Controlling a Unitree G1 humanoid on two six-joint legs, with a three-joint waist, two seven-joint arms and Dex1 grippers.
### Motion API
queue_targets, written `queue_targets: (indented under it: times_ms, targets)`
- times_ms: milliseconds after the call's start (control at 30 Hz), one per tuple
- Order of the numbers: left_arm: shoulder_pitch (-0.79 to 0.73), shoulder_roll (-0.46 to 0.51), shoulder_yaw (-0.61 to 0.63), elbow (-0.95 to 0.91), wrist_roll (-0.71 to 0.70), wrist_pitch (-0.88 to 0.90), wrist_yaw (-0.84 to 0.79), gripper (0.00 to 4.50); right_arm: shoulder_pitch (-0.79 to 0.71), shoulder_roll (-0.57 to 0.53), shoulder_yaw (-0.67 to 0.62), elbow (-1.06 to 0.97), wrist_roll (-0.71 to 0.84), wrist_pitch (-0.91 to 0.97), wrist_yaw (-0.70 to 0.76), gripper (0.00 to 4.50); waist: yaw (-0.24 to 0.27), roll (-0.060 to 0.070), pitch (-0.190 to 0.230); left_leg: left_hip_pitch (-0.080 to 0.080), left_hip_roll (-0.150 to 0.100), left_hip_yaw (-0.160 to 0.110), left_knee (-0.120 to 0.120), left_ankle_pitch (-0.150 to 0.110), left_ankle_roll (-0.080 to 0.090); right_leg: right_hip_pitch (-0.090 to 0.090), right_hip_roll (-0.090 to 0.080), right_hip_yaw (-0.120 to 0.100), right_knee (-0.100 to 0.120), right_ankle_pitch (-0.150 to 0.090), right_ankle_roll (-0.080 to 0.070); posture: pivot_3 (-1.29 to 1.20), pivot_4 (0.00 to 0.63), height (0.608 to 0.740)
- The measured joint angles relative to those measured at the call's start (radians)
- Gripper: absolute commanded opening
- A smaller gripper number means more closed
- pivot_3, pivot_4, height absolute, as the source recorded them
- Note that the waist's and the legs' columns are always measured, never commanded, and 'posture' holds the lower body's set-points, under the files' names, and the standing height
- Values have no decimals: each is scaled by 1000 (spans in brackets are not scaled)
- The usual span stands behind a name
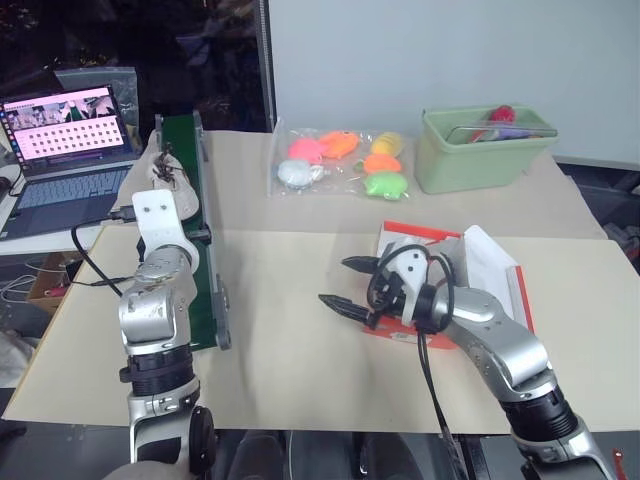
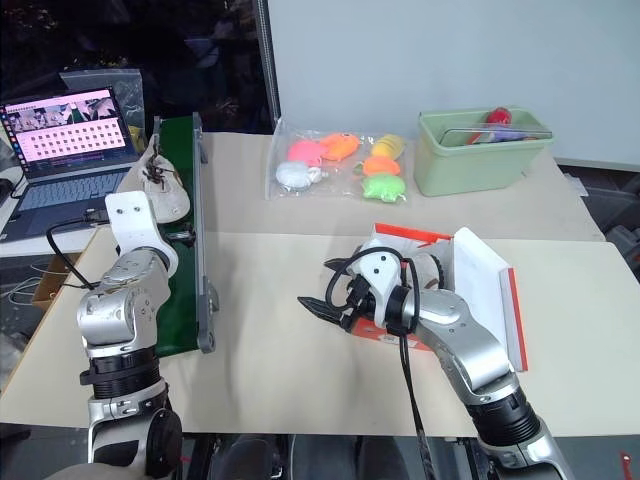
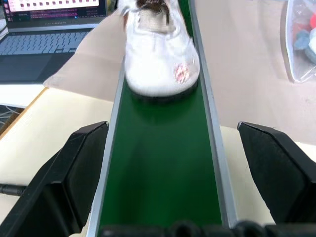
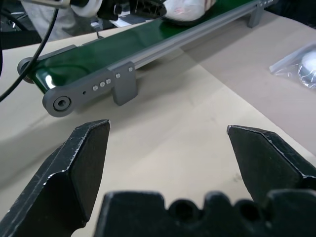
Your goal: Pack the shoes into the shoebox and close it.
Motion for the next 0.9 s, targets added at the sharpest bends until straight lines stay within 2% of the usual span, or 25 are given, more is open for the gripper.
queue_targets:
  times_ms: [467, 600, 700, 800, 867, 900]
  targets:
    - [-14, 4, 18, 2, 2, 59, 13, 4500, 12, 31, -18, -33, 3, 50, -15, 4481, 2, 0, 0, 0, 0, 0, 0, 0, 0, 0, 0, 0, 0, 0, 0, 0, 150, 729]
    - [15, -63, 69, 5, -12, 74, 30, 4500, 12, 34, -26, -50, 19, 65, -16, 4481, 2, 0, 0, 1, 0, 0, 0, 0, 0, 0, 0, 0, 0, 0, 0, 0, 150, 729]
    - [15, -107, 110, -24, -33, 84, 36, 3785, 12, 34, -31, -59, 30, 77, -17, 4500, 4, 1, 0, 2, 0, 0, 0, 0, -1, 2, 0, 0, 1, 0, 0, 0, 150, 729]
    - [14, -126, 135, -45, -52, 85, 38, 2887, 12, 33, -40, -60, 38, 83, -17, 4500, 4, 1, -1, 4, 0, 0, 0, 1, -2, 4, 0, 1, 2, 0, 0, 0, 150, 729]
    - [14, -127, 141, -47, -53, 91, 43, 2466, 11, 33, -46, -60, 40, 86, -18, 4500, 4, 2, -2, 5, -1, 0, 0, 1, -2, 4, 0, 1, 3, 0, -1, 0, 150, 729]
    - [14, -126, 146, -47, -53, 97, 44, 2466, 11, 33, -49, -60, 40, 90, -19, 4500, 4, 2, -2, 6, -1, -1, 0, 2, -3, 4, 0, 1, 4, 0, -1, 0, 150, 729]
